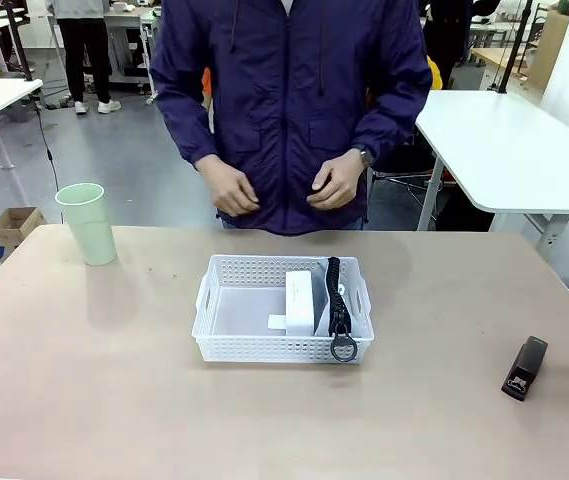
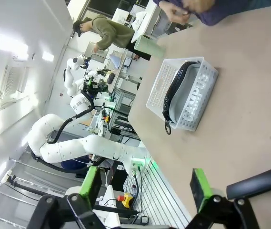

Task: Efficiently arrange items inside the basket to fit them all.
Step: Pick up the Stapler and place it inside the Organizing basket.

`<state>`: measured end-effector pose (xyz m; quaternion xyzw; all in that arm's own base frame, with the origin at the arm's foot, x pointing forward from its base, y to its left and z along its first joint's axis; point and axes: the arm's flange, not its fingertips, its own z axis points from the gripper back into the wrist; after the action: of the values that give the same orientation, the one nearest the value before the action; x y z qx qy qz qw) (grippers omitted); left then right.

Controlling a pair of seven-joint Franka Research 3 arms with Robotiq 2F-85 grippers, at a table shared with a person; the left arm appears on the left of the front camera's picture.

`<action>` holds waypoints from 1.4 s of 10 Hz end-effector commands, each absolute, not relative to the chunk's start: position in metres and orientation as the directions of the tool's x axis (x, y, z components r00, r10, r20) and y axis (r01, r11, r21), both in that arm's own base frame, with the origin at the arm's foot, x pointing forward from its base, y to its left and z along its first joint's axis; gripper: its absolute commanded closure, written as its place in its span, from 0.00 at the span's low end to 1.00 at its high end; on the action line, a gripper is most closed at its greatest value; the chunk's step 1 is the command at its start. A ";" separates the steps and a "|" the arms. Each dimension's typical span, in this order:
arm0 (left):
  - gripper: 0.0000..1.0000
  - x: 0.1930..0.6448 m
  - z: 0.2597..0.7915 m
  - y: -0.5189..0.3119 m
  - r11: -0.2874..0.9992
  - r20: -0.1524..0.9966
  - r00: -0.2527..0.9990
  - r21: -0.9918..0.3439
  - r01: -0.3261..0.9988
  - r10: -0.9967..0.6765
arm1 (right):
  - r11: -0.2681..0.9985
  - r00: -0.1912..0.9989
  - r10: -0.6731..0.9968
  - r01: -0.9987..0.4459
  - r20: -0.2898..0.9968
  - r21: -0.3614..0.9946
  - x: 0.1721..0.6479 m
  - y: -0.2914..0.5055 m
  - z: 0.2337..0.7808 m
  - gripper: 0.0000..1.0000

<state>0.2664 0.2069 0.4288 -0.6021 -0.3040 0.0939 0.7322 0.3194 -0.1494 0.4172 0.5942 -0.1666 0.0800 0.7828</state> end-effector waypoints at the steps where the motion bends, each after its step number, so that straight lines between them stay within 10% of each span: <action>1: 0.00 0.266 0.429 0.205 0.250 0.351 0.787 -0.934 0.256 0.508 | 0.285 0.927 -0.084 -0.330 0.366 0.900 0.319 -0.148 0.418 0.00; 6: 0.00 0.266 0.429 0.205 0.250 0.351 0.787 -0.934 0.256 0.508 | 0.623 0.955 -0.074 -0.180 0.287 0.761 0.297 -0.095 0.446 0.00; 9: 0.00 0.266 0.429 0.205 0.250 0.351 0.787 -0.934 0.256 0.508 | 0.889 0.975 0.038 -0.133 0.219 0.438 0.299 -0.030 0.442 0.00; 14: 0.00 0.266 0.429 0.205 0.250 0.351 0.787 -0.934 0.256 0.508 | 0.995 1.000 0.008 -0.009 0.014 0.098 0.329 0.007 0.404 0.00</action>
<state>0.2666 0.2070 0.4288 -0.6021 -0.3038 0.0937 0.7324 0.3436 0.0117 0.4234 0.0825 -0.0231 0.0242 0.9960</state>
